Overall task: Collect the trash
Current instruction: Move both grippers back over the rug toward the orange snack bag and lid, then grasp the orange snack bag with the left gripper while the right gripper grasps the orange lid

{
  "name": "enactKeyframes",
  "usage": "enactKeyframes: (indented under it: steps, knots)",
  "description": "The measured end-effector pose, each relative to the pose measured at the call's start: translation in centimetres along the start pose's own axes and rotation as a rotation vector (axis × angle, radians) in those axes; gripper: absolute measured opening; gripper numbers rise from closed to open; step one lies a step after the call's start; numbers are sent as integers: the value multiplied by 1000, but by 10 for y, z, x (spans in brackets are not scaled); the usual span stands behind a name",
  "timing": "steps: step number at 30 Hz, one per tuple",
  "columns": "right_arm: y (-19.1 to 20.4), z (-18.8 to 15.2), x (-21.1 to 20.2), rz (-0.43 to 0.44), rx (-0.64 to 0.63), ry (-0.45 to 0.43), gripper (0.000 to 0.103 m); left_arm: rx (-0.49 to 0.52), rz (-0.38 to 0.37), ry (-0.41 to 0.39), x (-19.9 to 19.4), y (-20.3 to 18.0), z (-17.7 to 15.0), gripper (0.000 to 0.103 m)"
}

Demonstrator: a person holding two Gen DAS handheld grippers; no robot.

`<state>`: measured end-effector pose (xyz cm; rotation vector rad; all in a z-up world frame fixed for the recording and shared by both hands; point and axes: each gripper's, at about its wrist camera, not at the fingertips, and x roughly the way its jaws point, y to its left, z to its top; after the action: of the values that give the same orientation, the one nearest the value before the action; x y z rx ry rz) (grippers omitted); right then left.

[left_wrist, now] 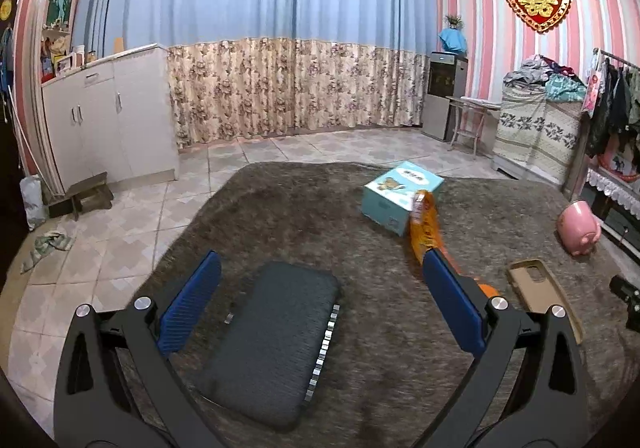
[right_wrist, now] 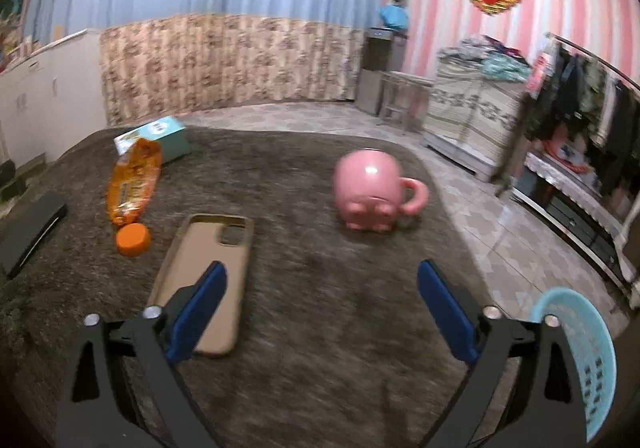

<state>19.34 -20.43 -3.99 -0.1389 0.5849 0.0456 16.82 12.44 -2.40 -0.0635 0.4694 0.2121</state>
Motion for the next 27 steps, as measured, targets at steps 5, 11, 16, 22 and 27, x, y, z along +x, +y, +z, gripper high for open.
enactKeyframes:
  steps: [5, 11, 16, 22, 27]
  knots:
    - [47, 10, 31, 144, -56, 36, 99, -15, 28, 10, 6, 19, -1, 98]
    - [91, 14, 64, 263, -60, 113, 99, -5, 69, 21, 13, 40, -6, 98]
    - [118, 15, 73, 308, -101, 146, 97, -71, 77, 54, 21, 59, -12, 98]
    - [136, 14, 87, 363, -150, 208, 62, -83, 44, 62, 28, 48, -11, 98]
    - [131, 15, 78, 395, -136, 180, 40, -64, -1, 60, 27, 21, -6, 98]
